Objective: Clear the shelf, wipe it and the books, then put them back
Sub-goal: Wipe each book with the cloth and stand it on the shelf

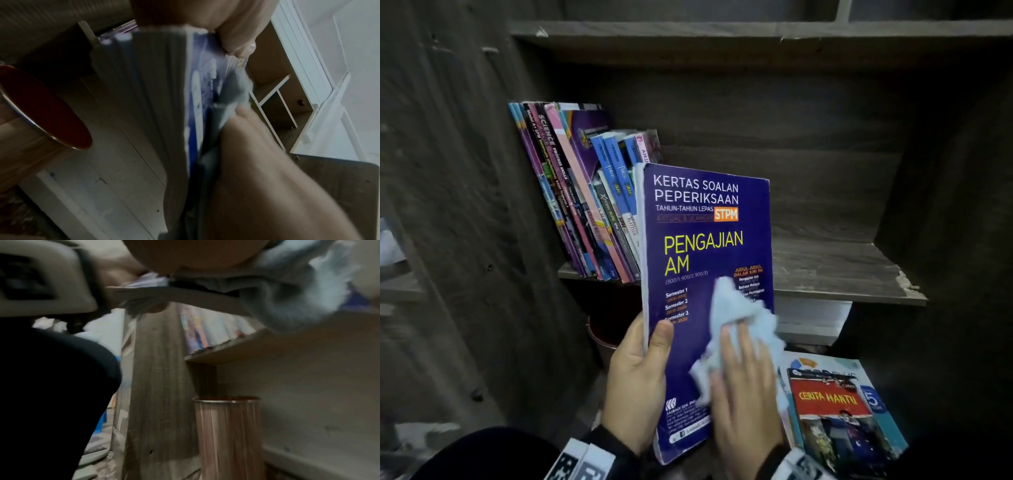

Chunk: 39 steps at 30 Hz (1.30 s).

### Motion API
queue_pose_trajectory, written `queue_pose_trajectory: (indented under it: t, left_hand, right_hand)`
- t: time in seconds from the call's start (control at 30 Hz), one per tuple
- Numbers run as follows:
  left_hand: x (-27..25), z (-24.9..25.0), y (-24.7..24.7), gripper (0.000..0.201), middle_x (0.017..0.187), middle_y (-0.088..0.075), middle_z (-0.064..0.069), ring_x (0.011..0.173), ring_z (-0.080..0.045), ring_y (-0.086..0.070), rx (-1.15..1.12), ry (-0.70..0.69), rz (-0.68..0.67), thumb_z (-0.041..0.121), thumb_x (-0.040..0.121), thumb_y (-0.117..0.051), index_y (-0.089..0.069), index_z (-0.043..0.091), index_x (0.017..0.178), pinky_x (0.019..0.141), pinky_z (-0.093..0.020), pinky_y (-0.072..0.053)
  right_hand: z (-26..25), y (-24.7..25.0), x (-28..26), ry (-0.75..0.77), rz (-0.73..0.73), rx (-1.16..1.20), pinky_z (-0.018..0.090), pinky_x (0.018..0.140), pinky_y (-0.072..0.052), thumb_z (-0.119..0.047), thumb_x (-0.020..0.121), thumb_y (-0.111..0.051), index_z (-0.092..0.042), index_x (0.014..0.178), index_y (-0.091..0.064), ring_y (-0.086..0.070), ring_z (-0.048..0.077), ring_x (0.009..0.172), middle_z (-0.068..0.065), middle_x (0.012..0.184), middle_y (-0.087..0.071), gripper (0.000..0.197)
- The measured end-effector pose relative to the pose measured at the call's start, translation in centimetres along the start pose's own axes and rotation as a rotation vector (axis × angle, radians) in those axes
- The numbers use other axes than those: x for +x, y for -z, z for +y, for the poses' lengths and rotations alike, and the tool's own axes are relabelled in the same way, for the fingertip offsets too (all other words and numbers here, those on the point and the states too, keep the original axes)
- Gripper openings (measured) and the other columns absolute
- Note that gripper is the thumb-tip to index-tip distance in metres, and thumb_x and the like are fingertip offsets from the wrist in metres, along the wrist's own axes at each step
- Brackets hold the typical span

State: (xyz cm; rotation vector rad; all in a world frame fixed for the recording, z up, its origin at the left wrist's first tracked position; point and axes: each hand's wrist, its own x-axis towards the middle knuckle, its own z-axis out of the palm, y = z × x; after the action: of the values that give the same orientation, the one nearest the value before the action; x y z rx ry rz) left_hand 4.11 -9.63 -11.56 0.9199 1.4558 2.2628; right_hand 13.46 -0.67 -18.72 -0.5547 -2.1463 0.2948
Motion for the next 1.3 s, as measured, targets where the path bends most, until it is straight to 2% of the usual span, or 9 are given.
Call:
queue_pose_trajectory:
  t: [0.13, 0.33, 0.47, 0.57, 0.67, 0.77, 0.9, 1.07, 1.3]
  left_hand:
    - [-0.4, -0.3, -0.3, 0.022, 0.101, -0.074, 0.009, 0.09, -0.005, -0.068, 0.062, -0.003, -0.107, 0.029, 0.086, -0.065, -0.066, 0.022, 0.106, 0.079, -0.017, -0.052]
    - [-2.1, -0.7, -0.7, 0.034, 0.105, -0.07, 0.021, 0.1, -0.002, -0.065, 0.223, 0.075, -0.438, 0.05, 0.072, -0.063, -0.061, 0.062, 0.104, 0.093, -0.026, -0.051]
    - [-2.2, -0.1, -0.8, 0.028, 0.107, -0.072, 0.015, 0.1, -0.006, -0.067, 0.141, 0.111, -0.451, 0.041, 0.078, -0.064, -0.068, 0.048, 0.105, 0.085, -0.024, -0.053]
    - [-1.3, 0.5, -0.9, 0.027, 0.099, -0.075, 0.007, 0.088, -0.007, -0.069, 0.071, 0.087, -0.328, 0.029, 0.077, -0.06, -0.071, 0.033, 0.101, 0.073, -0.02, -0.053]
    - [0.6, 1.4, -0.3, 0.028, 0.101, -0.074, -0.001, 0.089, -0.014, -0.068, 0.016, 0.034, -0.214, 0.031, 0.079, -0.057, -0.072, 0.033, 0.103, 0.08, -0.033, -0.056]
    - [3.0, 2.2, 1.1, 0.04, 0.109, -0.072, -0.012, 0.095, -0.026, -0.066, -0.126, 0.043, -0.152, 0.046, 0.074, -0.07, -0.069, 0.025, 0.108, 0.087, -0.049, -0.053]
    - [5.6, 1.9, 1.8, 0.069, 0.114, -0.068, -0.018, 0.095, -0.032, -0.067, -0.261, 0.123, -0.255, 0.062, 0.06, -0.079, -0.066, 0.019, 0.113, 0.078, -0.049, -0.057]
    - [8.7, 0.8, -0.2, 0.037, 0.101, -0.074, -0.004, 0.088, -0.021, -0.068, -0.043, 0.099, -0.333, 0.038, 0.083, -0.054, -0.062, 0.014, 0.109, 0.075, -0.033, -0.058]
    - [14.6, -1.2, -0.1, 0.018, 0.108, -0.07, 0.002, 0.104, -0.016, -0.065, 0.337, -0.016, -0.375, 0.04, 0.091, -0.053, -0.063, 0.033, 0.103, 0.088, -0.031, -0.051]
  right_hand:
    - [-0.3, 0.8, 0.8, 0.258, 0.033, -0.011, 0.038, 0.113, -0.02, -0.044, 0.103, -0.024, -0.037, 0.151, -0.013, -0.03, 0.032, 0.135, -0.006, 0.159, -0.013, 0.051]
    - [4.2, 6.6, 7.4, -0.217, 0.421, 0.083, 0.043, 0.115, -0.017, -0.044, 0.098, -0.03, -0.027, 0.151, -0.02, -0.021, 0.026, 0.142, 0.01, 0.156, -0.022, 0.056]
    - [6.1, 9.2, 8.5, -0.548, 0.461, 0.217, 0.036, 0.113, -0.024, -0.04, 0.098, -0.042, -0.027, 0.15, -0.024, -0.029, 0.017, 0.137, 0.0, 0.153, -0.025, 0.057]
    - [5.8, 8.6, 7.6, -0.641, 0.389, 0.489, 0.041, 0.103, -0.043, -0.043, 0.091, -0.057, -0.03, 0.134, -0.046, -0.055, 0.012, 0.117, -0.001, 0.133, -0.054, 0.046]
    - [4.5, 7.7, 6.4, -0.737, 0.145, 0.793, 0.019, 0.077, -0.052, -0.02, 0.094, -0.055, -0.02, 0.112, -0.061, -0.065, -0.01, 0.081, -0.003, 0.106, -0.069, 0.019]
    - [5.0, 7.7, 5.2, -0.83, -0.202, 1.06, 0.033, 0.088, -0.054, -0.018, 0.089, -0.062, -0.002, 0.107, -0.068, -0.07, 0.015, 0.094, 0.014, 0.108, -0.071, 0.024]
    - [7.0, 10.5, 5.5, -0.802, -0.552, 1.067, 0.043, 0.091, -0.05, -0.038, 0.045, -0.092, 0.007, 0.101, -0.07, -0.064, 0.036, 0.101, 0.029, 0.112, -0.064, 0.074]
    - [3.2, 12.5, 6.3, -0.755, -0.33, 1.185, 0.038, 0.062, -0.059, -0.025, 0.009, -0.098, 0.001, 0.086, -0.075, -0.07, 0.039, 0.083, 0.028, 0.097, -0.069, 0.084]
    - [0.8, 11.3, 8.4, -0.687, 0.076, 0.748, 0.032, 0.066, -0.046, -0.011, 0.072, -0.073, -0.016, 0.085, -0.07, -0.066, 0.023, 0.082, 0.004, 0.083, -0.072, 0.014]
